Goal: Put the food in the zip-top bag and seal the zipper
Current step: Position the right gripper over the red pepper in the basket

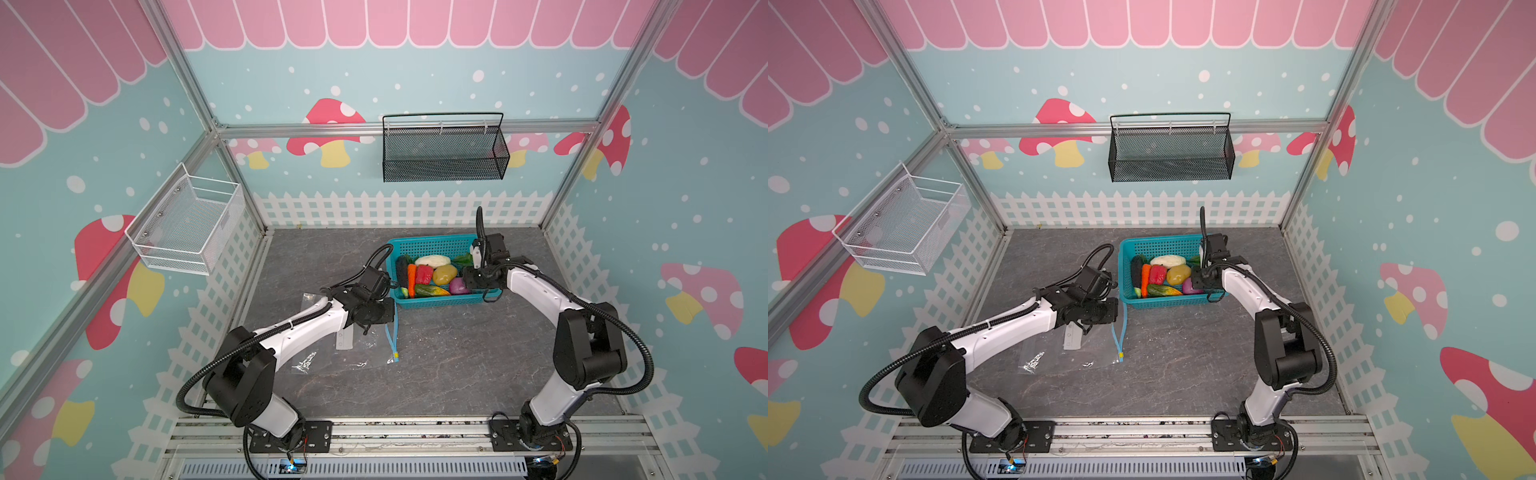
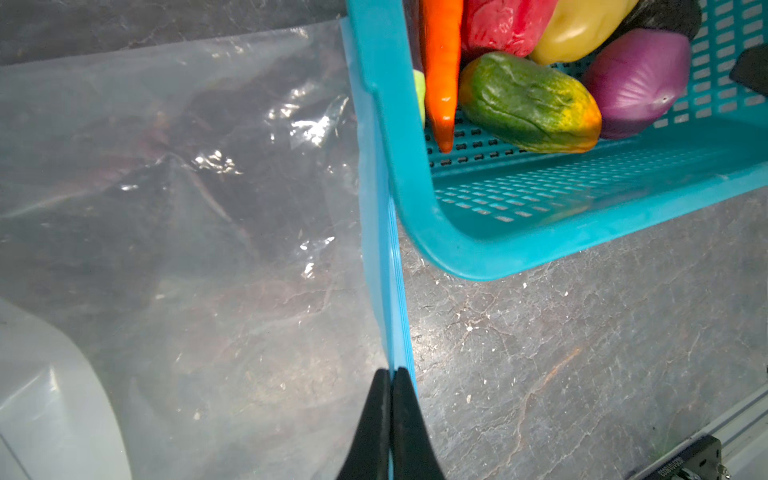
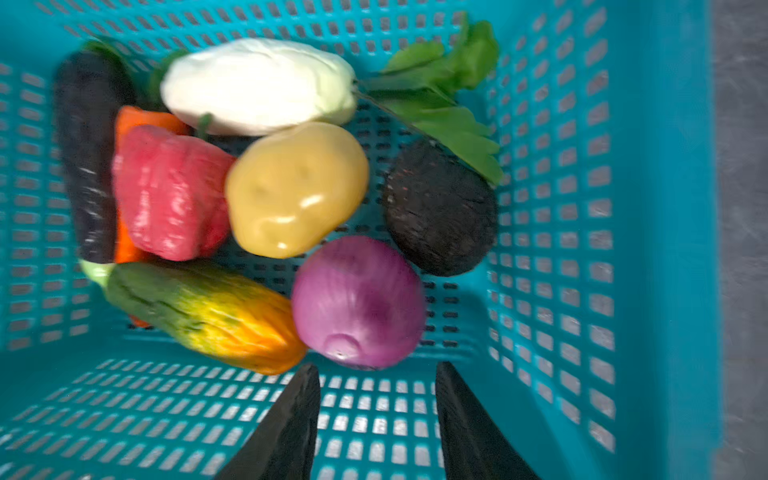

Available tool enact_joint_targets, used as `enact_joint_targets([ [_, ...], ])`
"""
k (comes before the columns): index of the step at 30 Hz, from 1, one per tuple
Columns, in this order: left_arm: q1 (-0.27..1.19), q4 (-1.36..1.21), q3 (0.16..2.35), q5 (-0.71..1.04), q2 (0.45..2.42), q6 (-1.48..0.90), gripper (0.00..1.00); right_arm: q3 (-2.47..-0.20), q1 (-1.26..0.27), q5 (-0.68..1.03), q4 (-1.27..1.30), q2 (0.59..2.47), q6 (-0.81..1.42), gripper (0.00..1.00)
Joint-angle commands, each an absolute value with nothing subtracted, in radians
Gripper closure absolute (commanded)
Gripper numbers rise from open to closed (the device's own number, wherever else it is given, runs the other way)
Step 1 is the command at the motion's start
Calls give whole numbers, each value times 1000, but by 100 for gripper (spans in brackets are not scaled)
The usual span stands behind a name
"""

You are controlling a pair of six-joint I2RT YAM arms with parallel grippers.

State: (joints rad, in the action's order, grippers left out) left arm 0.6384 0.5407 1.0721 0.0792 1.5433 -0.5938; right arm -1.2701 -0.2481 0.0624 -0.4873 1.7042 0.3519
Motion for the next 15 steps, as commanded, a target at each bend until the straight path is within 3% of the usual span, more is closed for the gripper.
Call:
enact_joint_targets([
  [1,645,525,1092,89,1529,-580,100,-1334,-285,124,-429,1728,407,50],
  [15,643,563,1085,46,1505,-571,100,-1615,-427,24,-485,2000,527,40],
])
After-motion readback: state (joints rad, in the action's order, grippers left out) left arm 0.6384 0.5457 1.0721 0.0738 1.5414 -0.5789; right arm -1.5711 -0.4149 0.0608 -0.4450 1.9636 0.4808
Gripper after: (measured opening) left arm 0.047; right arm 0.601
